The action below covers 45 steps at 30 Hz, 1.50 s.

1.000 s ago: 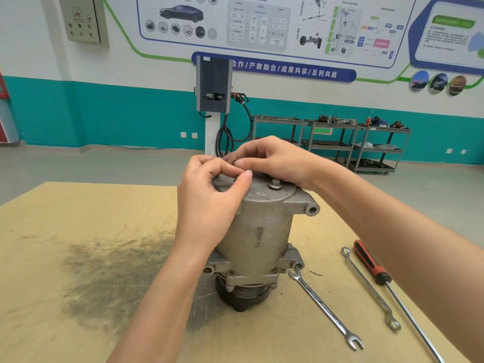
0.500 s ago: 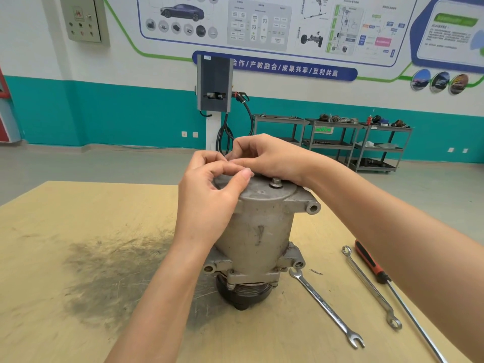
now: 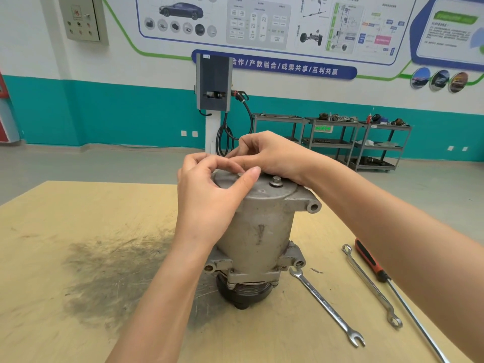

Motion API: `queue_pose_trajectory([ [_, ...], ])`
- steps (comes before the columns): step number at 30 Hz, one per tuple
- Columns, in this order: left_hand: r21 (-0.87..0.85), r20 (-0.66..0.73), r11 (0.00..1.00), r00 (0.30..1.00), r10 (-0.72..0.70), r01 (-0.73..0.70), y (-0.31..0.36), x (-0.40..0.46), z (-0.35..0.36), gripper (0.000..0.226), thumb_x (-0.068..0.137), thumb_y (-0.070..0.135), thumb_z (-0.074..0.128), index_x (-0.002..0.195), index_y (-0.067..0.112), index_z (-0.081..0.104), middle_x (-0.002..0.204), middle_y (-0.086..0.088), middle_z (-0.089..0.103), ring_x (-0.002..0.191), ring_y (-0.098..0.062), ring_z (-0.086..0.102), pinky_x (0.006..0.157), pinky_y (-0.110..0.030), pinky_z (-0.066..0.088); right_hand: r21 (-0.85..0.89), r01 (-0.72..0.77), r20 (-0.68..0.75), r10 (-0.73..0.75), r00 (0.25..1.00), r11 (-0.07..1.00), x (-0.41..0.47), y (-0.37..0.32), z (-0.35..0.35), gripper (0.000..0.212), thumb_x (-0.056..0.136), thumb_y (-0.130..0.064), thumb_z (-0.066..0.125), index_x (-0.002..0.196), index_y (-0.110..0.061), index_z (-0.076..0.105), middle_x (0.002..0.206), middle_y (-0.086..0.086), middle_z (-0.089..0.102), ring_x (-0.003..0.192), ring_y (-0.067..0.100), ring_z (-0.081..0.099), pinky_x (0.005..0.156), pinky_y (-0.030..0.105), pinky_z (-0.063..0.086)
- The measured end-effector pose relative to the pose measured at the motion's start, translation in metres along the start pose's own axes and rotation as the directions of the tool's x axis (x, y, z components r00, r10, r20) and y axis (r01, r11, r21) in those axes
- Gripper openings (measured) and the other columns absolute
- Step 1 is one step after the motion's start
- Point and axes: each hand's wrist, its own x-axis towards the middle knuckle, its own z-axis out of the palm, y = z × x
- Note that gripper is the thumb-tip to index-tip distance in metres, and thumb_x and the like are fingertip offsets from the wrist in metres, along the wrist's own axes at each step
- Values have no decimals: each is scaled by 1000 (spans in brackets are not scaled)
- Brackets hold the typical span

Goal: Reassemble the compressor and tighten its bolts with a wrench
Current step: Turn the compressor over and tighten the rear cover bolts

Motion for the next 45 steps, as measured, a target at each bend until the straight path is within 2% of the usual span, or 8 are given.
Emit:
queue_pose_trajectory([
  [4, -9, -15, 1000, 1000, -15, 14, -1, 2, -1, 10, 77, 32, 80, 74, 29, 71, 109, 6, 52, 113, -6, 48, 93, -16, 36, 109, 31, 61, -38, 997, 994, -9, 4, -7, 11, 93, -25, 64, 103, -25, 71, 114, -7, 71, 107, 7, 65, 100, 29, 48],
  [7, -84, 62, 996, 998, -30, 35, 0, 4, -4, 3, 82, 25, 76, 79, 25, 75, 107, 7, 53, 101, 7, 50, 80, -1, 34, 99, 40, 61, -46, 997, 994, -9, 2, -6, 7, 94, -22, 63, 94, -21, 70, 112, 5, 72, 106, 18, 66, 100, 37, 50],
  [13, -53, 116, 999, 993, -8, 14, 3, 2, -6, 19, 92, 21, 64, 81, 34, 74, 111, 5, 47, 120, -13, 44, 108, -35, 36, -66, 34, 6, -33, 999, 997, -3, -3, 1, 24, 91, -33, 66, 85, -11, 58, 109, 19, 69, 104, 27, 65, 96, 49, 50],
  [18, 39, -2, 999, 1000, -20, 20, 4, -2, -3, 14, 77, 42, 75, 80, 31, 67, 115, 10, 46, 126, -12, 41, 110, -43, 31, 58, 46, 58, -50, 997, 997, -11, 0, -6, 11, 95, -24, 62, 103, -23, 70, 108, -10, 72, 99, -1, 66, 85, 13, 50],
  [24, -33, 47, 999, 998, -41, 43, 3, 4, -7, 7, 83, 29, 74, 76, 29, 72, 105, 16, 48, 118, -10, 45, 89, -14, 33, -55, 36, 29, -35, 999, 998, -2, -3, 1, 20, 91, -30, 66, 82, -15, 57, 112, 14, 70, 109, 29, 64, 99, 49, 48],
  [31, 95, 21, 995, 1000, 2, -4, 11, 1, -10, 8, 81, 42, 72, 74, 42, 67, 108, 16, 49, 122, -13, 44, 106, -52, 34, 49, 60, 58, -63, 996, 997, -10, 3, -6, 14, 97, -25, 60, 106, -24, 69, 113, -10, 71, 103, 0, 64, 89, 14, 48],
  [39, 39, -31, 998, 999, -45, 46, 10, 2, -6, 10, 75, 37, 79, 70, 33, 72, 103, 15, 53, 112, -7, 51, 106, -50, 35, -104, 49, 22, -47, 999, 993, -2, -5, 3, 24, 90, -33, 66, 82, -13, 55, 112, 17, 69, 108, 31, 63, 96, 51, 49],
  [45, -26, 145, 999, 989, -26, 30, 6, 4, -11, 20, 89, 26, 68, 77, 40, 75, 108, 12, 52, 110, 2, 48, 102, -27, 38, 52, 67, 54, -70, 996, 996, -10, 4, -6, 14, 96, -25, 61, 106, -17, 68, 113, -1, 71, 104, 9, 66, 95, 26, 51],
])
